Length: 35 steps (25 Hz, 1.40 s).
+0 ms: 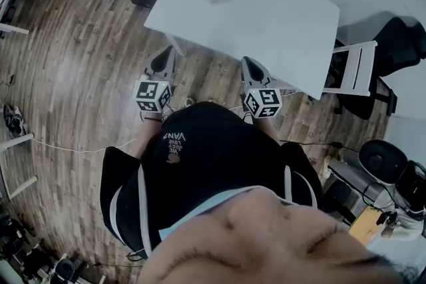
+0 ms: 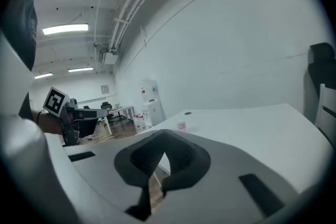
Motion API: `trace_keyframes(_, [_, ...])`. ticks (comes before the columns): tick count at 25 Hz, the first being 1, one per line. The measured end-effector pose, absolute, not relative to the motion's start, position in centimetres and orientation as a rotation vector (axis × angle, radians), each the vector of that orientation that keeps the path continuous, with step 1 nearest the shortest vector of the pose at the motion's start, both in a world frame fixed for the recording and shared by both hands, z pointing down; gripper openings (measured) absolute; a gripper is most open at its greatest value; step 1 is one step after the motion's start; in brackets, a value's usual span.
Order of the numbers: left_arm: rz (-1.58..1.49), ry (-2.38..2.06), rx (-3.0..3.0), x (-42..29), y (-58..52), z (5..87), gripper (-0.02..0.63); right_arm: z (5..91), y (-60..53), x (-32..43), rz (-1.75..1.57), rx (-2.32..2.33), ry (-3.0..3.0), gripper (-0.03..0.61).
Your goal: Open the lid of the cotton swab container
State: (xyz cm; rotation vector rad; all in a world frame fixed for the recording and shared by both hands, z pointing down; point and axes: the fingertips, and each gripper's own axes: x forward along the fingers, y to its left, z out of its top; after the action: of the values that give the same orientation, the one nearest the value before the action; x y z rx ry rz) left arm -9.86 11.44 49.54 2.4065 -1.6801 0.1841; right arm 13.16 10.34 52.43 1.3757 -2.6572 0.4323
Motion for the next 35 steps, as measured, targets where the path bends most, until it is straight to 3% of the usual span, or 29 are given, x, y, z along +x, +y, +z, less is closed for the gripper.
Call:
trace_keyframes(17, [0.124,-1.740,2.403,-7.5,11.2,49.7,0.018,52.3,8.2,13.6,0.427,1.256,-2.742,0.014])
trace_keyframes(35, [0.139,-1.625,2.441,-11.6,3.7,50.9,0.018,52.2,1.9,8.9,0.425,1.341,-2.708,0.014])
